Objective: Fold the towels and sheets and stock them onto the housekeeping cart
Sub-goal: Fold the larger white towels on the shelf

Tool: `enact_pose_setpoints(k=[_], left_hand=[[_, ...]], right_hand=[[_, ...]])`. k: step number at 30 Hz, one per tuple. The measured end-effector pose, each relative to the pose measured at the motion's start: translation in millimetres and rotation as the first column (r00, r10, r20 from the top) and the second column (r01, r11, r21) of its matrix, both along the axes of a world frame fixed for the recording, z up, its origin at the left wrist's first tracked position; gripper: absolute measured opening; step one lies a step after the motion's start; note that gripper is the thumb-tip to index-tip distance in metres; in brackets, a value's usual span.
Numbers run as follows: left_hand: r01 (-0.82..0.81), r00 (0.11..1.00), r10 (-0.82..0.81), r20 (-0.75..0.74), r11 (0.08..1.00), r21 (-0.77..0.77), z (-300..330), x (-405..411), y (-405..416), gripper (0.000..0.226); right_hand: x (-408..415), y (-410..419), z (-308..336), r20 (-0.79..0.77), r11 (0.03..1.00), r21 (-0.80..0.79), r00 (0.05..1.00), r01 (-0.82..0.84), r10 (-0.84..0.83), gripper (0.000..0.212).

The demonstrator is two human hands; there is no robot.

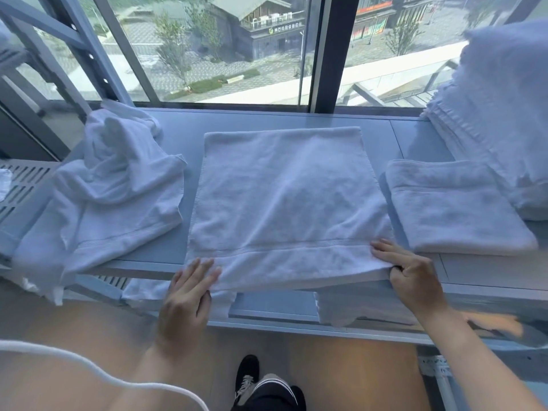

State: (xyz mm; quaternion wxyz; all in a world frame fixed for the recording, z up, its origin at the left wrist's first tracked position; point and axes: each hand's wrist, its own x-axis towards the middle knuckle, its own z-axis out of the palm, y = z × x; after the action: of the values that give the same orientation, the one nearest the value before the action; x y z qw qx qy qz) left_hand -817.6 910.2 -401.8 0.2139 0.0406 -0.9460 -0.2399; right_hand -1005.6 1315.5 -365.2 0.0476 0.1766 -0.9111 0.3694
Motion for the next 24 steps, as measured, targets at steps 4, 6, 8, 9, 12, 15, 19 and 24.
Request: enact_pose_setpoints(k=[4, 6, 8, 9, 12, 15, 19, 24], left_hand=[[-0.035, 0.999, 0.033, 0.024, 0.996, 0.077, 5.5, -4.0, -3.9, 0.044], [-0.039, 0.999, 0.036, 0.033, 0.995, 0.096, 8.8, -3.9, -2.8, 0.042], [-0.048, 0.998, 0.044, 0.038, 0.993, 0.105, 11.2, -4.3, -2.9, 0.040], [-0.056, 0.998, 0.052, 0.043, 0.993, 0.104, 11.7, -4.1, -2.7, 0.039], [-0.115, 0.993, 0.113, 0.038, 0.992, 0.055, 17.1, -9.4, -2.0, 0.035], [-0.165, 0.986, 0.165, 0.005, 0.986, -0.015, 32.4, -34.3, 3.3, 0.034], [0.011, 0.995, -0.004, 0.102, 0.998, -0.064, 46.7, -106.3, 31.0, 0.039], [0.195, 0.885, -0.088, 0.457, 0.962, -0.192, 36.8, -195.2, 54.4, 0.065]], right_hand=[[-0.8, 9.3, 3.1, -0.050, 0.995, 0.102, 0.999, 0.012, -0.007, 0.061], [3.2, 19.5, 1.9, -0.140, 0.986, 0.168, 0.990, 0.021, 0.003, 0.061], [9.1, 29.0, 0.2, -0.202, 0.976, 0.219, 0.979, 0.021, 0.025, 0.059], [11.9, 32.6, 0.4, -0.217, 0.971, 0.239, 0.975, 0.011, 0.042, 0.056], [16.5, 37.2, 9.2, -0.281, 0.947, 0.318, 0.949, -0.050, 0.144, 0.042], [14.0, 19.3, 22.2, -0.302, 0.961, 0.251, 0.933, -0.117, 0.193, 0.032], [-15.6, -59.5, 28.5, -0.146, 0.962, 0.194, 0.964, -0.193, 0.223, 0.041], [-80.1, -151.0, 11.2, 0.129, 0.860, 0.421, 0.958, -0.288, 0.258, 0.061]])
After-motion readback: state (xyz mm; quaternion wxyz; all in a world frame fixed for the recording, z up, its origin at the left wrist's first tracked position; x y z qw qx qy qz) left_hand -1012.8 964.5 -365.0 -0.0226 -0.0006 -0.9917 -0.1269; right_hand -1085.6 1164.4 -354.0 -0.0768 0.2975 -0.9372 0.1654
